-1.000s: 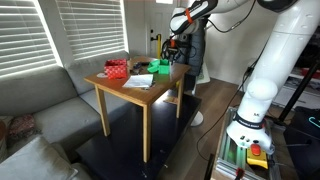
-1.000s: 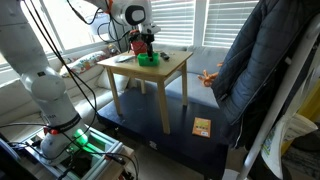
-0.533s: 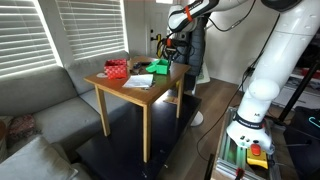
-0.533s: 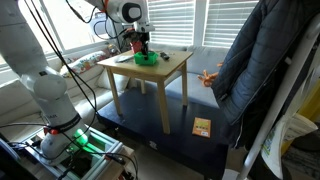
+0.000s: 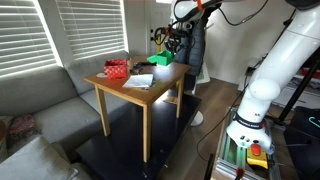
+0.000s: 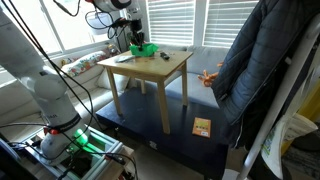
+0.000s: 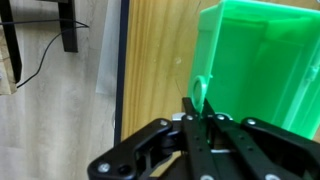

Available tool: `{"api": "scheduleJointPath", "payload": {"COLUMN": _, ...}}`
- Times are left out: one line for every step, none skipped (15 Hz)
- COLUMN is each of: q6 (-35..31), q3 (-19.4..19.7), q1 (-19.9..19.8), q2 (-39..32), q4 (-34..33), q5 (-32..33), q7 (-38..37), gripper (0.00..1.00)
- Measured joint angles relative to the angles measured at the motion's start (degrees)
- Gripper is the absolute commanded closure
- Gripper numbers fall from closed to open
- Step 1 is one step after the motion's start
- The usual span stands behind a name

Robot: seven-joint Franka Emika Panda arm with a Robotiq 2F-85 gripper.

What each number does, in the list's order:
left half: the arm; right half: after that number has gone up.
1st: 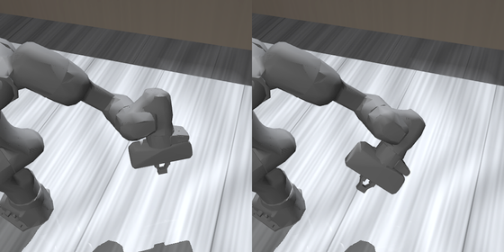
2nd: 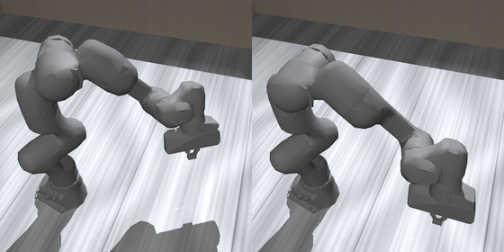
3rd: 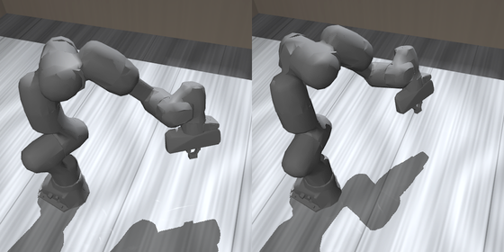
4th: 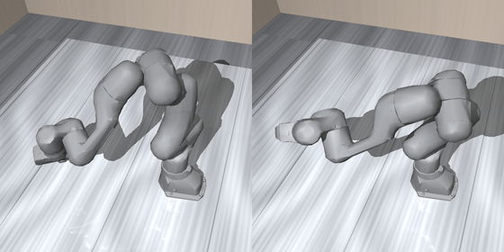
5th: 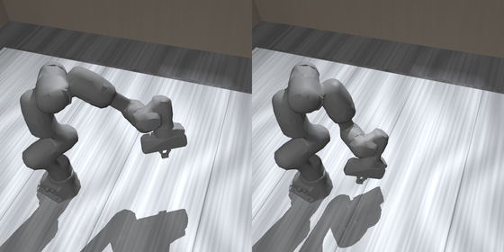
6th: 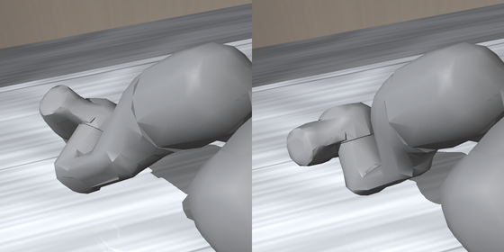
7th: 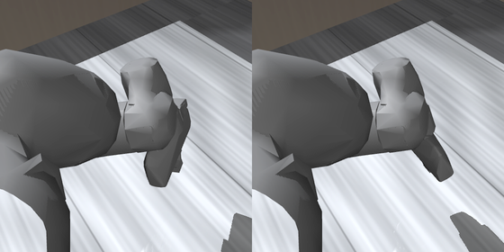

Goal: Rotate the green box on the table

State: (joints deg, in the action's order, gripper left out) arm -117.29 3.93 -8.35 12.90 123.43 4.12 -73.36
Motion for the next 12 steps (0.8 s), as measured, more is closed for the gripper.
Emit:
{"api": "scheduleJointPath", "payload": {"q6": 0.22, "q3": -0.08, "q1": -0.06, "q2": 1.09, "q4": 0.44, "q5": 0.33, "q7": -1.10, "gripper": 0.91}}
{"api": "scheduleJointPath", "payload": {"q6": 0.28, "q3": -0.14, "q1": -0.13, "q2": 1.79, "q4": 0.91, "q5": 0.49, "q7": -1.59, "gripper": 0.91}}
{"api": "scheduleJointPath", "payload": {"q6": 0.29, "q3": -0.17, "q1": -0.18, "q2": 2.08, "q4": 1.20, "q5": 0.54, "q7": -1.82, "gripper": 0.91}}
{"api": "scheduleJointPath", "payload": {"q6": 0.29, "q3": -0.18, "q1": -0.22, "q2": 2.10, "q4": 1.31, "q5": 0.56, "q7": -1.92, "gripper": 0.91}}
{"api": "scheduleJointPath", "payload": {"q6": 0.29, "q3": -0.18, "q1": -0.25, "q2": 2.08, "q4": 1.41, "q5": 0.57, "q7": -1.97, "gripper": 0.91}}
{"api": "scheduleJointPath", "payload": {"q6": 0.29, "q3": -0.19, "q1": -0.27, "q2": 2.08, "q4": 1.51, "q5": 0.58, "q7": -2.01, "gripper": 0.98}}
{"api": "scheduleJointPath", "payload": {"q6": 0.29, "q3": -0.19, "q1": -0.27, "q2": 2.08, "q4": 1.59, "q5": 0.59, "q7": -2.03, "gripper": 0.98}}
{"api": "scheduleJointPath", "payload": {"q6": 0.16, "q3": -0.19, "q1": -0.30, "q2": 2.03, "q4": 1.60, "q5": 0.59, "q7": -2.25, "gripper": 0.98}}
{"api": "scheduleJointPath", "payload": {"q6": 0.07, "q3": -0.20, "q1": -0.39, "q2": 1.92, "q4": 1.55, "q5": 0.59, "q7": -3.35, "gripper": 0.98}}
{"api": "scheduleJointPath", "payload": {"q6": 0.07, "q3": -0.24, "q1": -0.54, "q2": 1.77, "q4": 1.40, "q5": 0.60, "q7": -5.69, "gripper": 0.98}}
{"api": "scheduleJointPath", "payload": {"q6": 0.58, "q3": -0.26, "q1": -0.69, "q2": 1.57, "q4": 1.03, "q5": 0.60, "q7": -8.52, "gripper": 0.98}}
{"api": "scheduleJointPath", "payload": {"q6": 1.02, "q3": -0.26, "q1": -0.83, "q2": 1.33, "q4": 0.60, "q5": 0.60, "q7": -11.35, "gripper": 0.98}}
